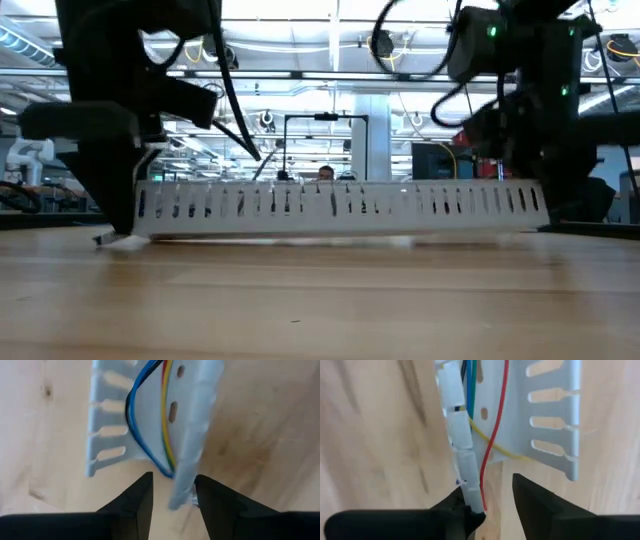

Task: Ziptie cables
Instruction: Put the zip-tied cables into the white cable duct

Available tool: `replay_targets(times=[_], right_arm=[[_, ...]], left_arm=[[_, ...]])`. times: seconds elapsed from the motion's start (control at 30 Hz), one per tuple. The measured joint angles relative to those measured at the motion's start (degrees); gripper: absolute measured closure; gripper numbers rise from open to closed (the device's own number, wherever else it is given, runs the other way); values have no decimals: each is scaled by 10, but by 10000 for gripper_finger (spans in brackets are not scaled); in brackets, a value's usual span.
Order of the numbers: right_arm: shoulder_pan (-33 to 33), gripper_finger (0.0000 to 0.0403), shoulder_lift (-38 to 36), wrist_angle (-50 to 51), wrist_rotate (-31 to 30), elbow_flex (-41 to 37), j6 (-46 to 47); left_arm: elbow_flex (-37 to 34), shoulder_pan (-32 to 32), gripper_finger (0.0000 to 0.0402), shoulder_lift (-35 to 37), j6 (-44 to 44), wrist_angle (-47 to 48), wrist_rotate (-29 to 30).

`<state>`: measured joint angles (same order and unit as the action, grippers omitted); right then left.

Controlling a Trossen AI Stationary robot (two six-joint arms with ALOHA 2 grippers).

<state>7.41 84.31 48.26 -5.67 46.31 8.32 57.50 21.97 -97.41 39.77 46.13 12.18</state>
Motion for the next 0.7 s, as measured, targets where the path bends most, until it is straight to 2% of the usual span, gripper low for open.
replay_targets(times=[0.13,0.43,0.7], right_arm=[[8,291,-49,-27,-2,6,16],[46,291,-124,-73,-5,4,59],[69,291,-119,-270,-22,4,62]], left_arm=[[5,8,255,2,5,-23,35],[7,34,255,1,35,-29,34],[46,56,255,1,44,-12,40]])
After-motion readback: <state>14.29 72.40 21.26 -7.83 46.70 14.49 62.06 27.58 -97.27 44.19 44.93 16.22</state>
